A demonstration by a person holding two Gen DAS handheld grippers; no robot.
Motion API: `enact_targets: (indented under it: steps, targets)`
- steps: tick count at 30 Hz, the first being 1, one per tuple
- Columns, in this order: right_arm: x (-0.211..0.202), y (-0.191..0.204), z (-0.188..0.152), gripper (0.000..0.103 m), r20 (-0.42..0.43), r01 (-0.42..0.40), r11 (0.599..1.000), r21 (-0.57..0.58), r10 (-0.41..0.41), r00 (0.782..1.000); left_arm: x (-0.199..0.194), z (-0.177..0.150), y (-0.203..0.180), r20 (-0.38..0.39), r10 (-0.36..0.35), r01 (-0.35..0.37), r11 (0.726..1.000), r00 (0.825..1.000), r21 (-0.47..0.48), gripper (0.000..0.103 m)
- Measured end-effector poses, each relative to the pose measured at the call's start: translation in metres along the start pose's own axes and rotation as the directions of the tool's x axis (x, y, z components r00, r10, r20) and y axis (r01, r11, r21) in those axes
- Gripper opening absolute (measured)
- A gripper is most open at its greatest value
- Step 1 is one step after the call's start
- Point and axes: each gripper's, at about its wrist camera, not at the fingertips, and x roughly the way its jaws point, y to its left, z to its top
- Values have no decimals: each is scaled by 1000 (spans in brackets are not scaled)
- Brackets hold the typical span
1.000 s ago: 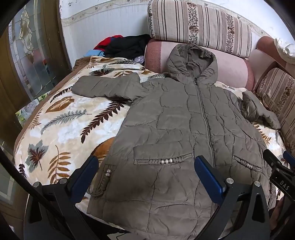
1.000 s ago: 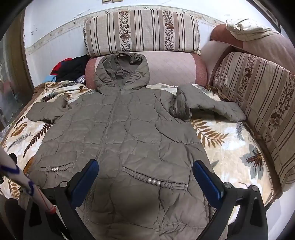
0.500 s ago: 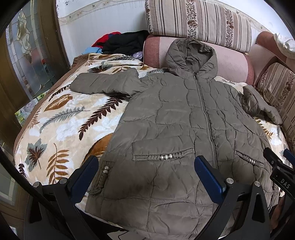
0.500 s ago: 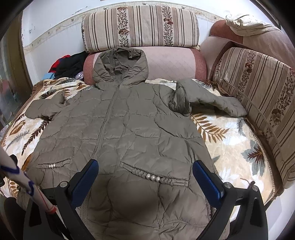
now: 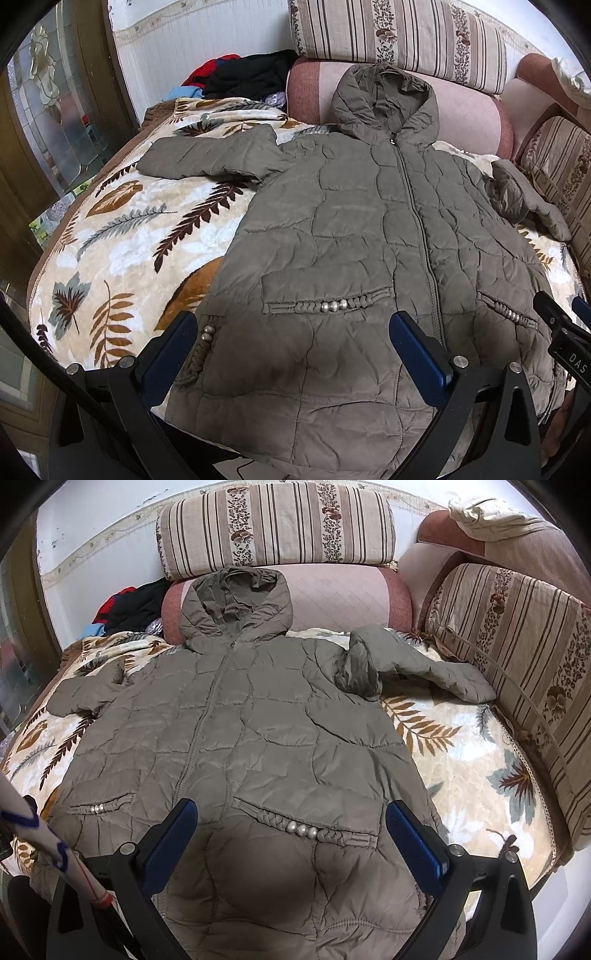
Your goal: Fold large clothes
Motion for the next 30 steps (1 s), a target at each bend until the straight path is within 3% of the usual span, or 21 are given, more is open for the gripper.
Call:
enact_targets:
  steps: [19,30]
  targets:
    - [15,-16,-9,103,-37,9,999,32,-8,999,27,-10,-7,-73,2,-2,1000,997,6,103]
    - [20,-9,-11,103,-51,23,1000,-3,-24,998,66,-26,5,-135,-5,2,1000,991,-21,103]
